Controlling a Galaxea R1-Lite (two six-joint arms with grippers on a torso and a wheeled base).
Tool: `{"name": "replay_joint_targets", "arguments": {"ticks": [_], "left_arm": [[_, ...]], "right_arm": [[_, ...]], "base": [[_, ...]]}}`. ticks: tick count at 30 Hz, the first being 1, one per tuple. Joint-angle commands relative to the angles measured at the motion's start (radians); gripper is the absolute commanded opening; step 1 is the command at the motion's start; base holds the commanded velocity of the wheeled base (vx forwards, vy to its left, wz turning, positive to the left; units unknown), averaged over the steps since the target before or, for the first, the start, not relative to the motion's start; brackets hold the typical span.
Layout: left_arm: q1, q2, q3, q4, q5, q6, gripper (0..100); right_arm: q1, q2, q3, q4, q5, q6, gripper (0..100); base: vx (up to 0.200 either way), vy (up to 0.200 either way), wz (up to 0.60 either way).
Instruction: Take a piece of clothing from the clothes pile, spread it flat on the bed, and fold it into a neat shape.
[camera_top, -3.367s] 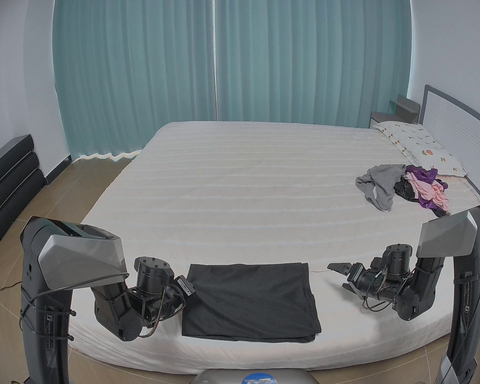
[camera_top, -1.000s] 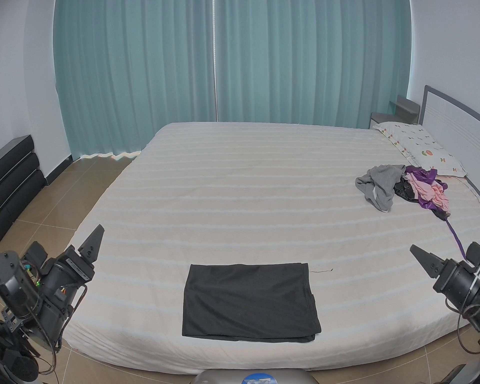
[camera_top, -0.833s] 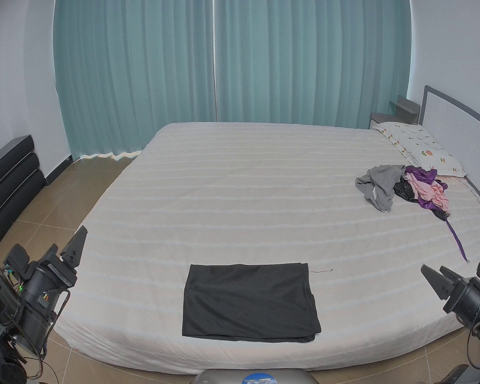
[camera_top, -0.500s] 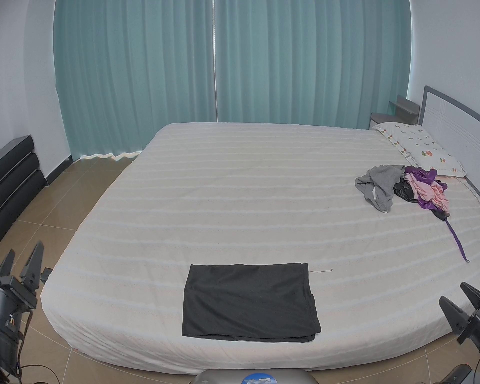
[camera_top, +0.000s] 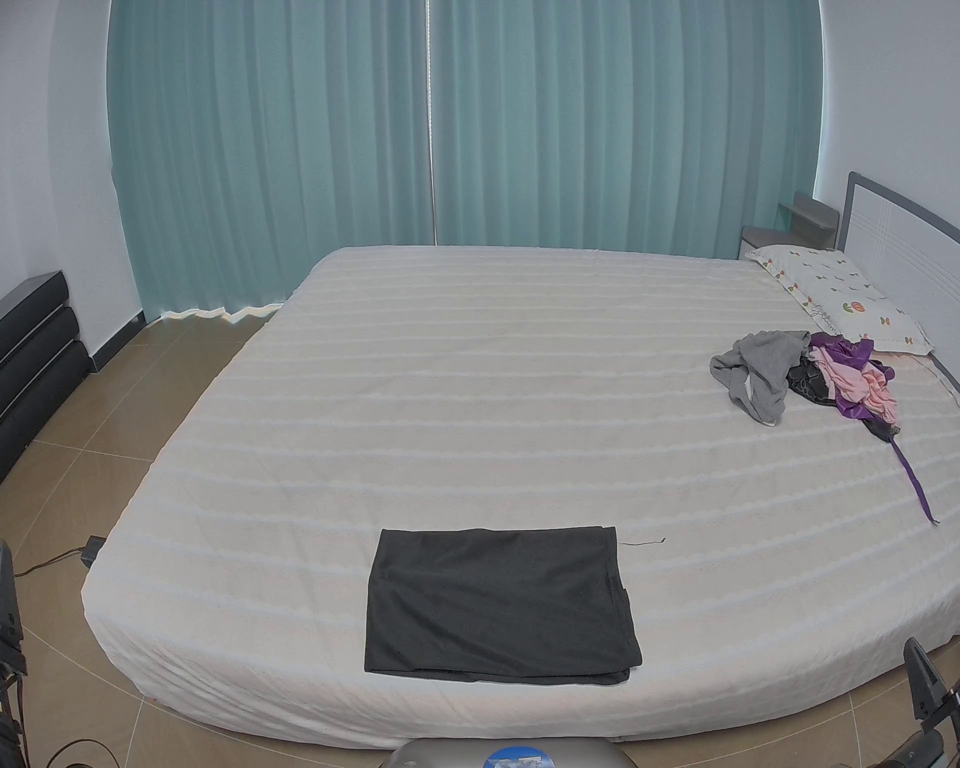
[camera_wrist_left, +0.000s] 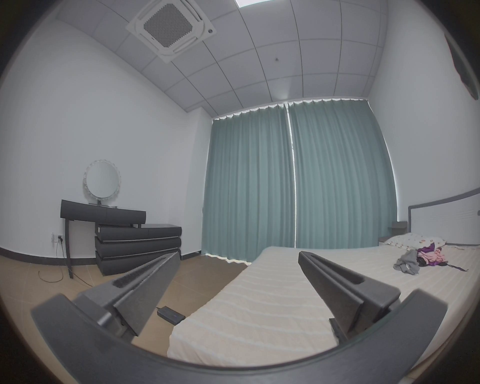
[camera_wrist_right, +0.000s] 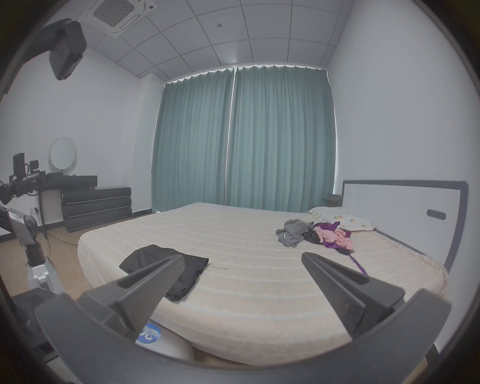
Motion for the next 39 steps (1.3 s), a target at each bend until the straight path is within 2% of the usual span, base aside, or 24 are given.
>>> {"name": "replay_joint_targets", "arguments": {"ticks": [1, 3, 5, 6, 7, 9, 10, 13, 15, 19, 24, 27, 31, 32, 35, 39], "left_arm": [[0.047, -0.128, 0.006, 0.026, -0.001, 0.004, 100], [0.093, -0.196, 0.005, 0.064, -0.014, 0.015, 100], [0.093, -0.196, 0.005, 0.064, -0.014, 0.015, 100], [0.131, -0.236, 0.006, 0.087, -0.047, 0.021, 100], [0.136, -0.251, 0.010, 0.099, -0.056, 0.021, 100], [0.133, -0.267, 0.010, 0.113, -0.059, 0.021, 100], [0.127, -0.290, 0.014, 0.148, -0.062, 0.021, 100], [0.125, -0.290, 0.017, 0.174, -0.067, 0.017, 100], [0.125, -0.290, 0.017, 0.185, -0.105, 0.017, 100], [0.125, -0.290, 0.017, 0.200, -0.235, 0.012, 100], [0.125, -0.290, 0.017, 0.337, -0.252, -0.029, 100], [0.125, -0.290, 0.017, 0.392, -0.281, -0.055, 100], [0.125, -0.290, 0.017, 0.475, -0.317, -0.078, 100], [0.125, -0.290, 0.017, 0.478, -0.323, -0.080, 100], [0.125, -0.290, 0.017, 0.475, -0.347, -0.074, 100], [0.125, -0.290, 0.017, 0.480, -0.384, -0.072, 100]], "right_arm": [[-0.053, -0.093, 0.007, 0.019, 0.010, -0.018, 100], [-0.076, -0.153, 0.031, 0.042, -0.001, -0.052, 100], [-0.076, -0.153, 0.031, 0.042, -0.001, -0.052, 100], [-0.079, -0.153, 0.047, 0.027, -0.010, -0.070, 100], [-0.079, -0.153, 0.061, 0.022, -0.010, -0.072, 100], [-0.079, -0.153, 0.079, 0.013, -0.013, -0.075, 100], [-0.079, -0.153, 0.133, -0.078, -0.033, -0.078, 100], [-0.079, -0.153, 0.150, -0.122, -0.038, -0.081, 100], [-0.079, -0.153, 0.148, -0.133, -0.041, -0.076, 100], [-0.079, -0.153, 0.148, -0.122, -0.044, -0.072, 100], [-0.079, -0.153, 0.148, -0.116, -0.042, -0.065, 100], [-0.079, -0.153, 0.148, -0.114, -0.033, -0.026, 100], [-0.079, -0.153, 0.148, -0.108, -0.033, 0.080, 100], [-0.079, -0.153, 0.147, -0.104, -0.047, 0.085, 100], [-0.079, -0.153, 0.131, 0.031, -0.052, 0.088, 100], [-0.081, -0.151, 0.128, 0.021, -0.050, 0.068, 100]], "base": [[0.000, 0.000, 0.00], [0.000, 0.000, 0.00], [0.000, 0.000, 0.00], [0.000, 0.000, 0.00], [0.000, 0.000, 0.00], [0.000, 0.000, 0.00], [0.000, 0.000, 0.00], [0.000, 0.000, 0.00], [0.000, 0.000, 0.00], [0.000, 0.000, 0.00], [0.000, 0.000, 0.00], [0.000, 0.000, 0.00], [0.000, 0.000, 0.00], [0.000, 0.000, 0.00], [0.000, 0.000, 0.00], [0.000, 0.000, 0.00]]}}
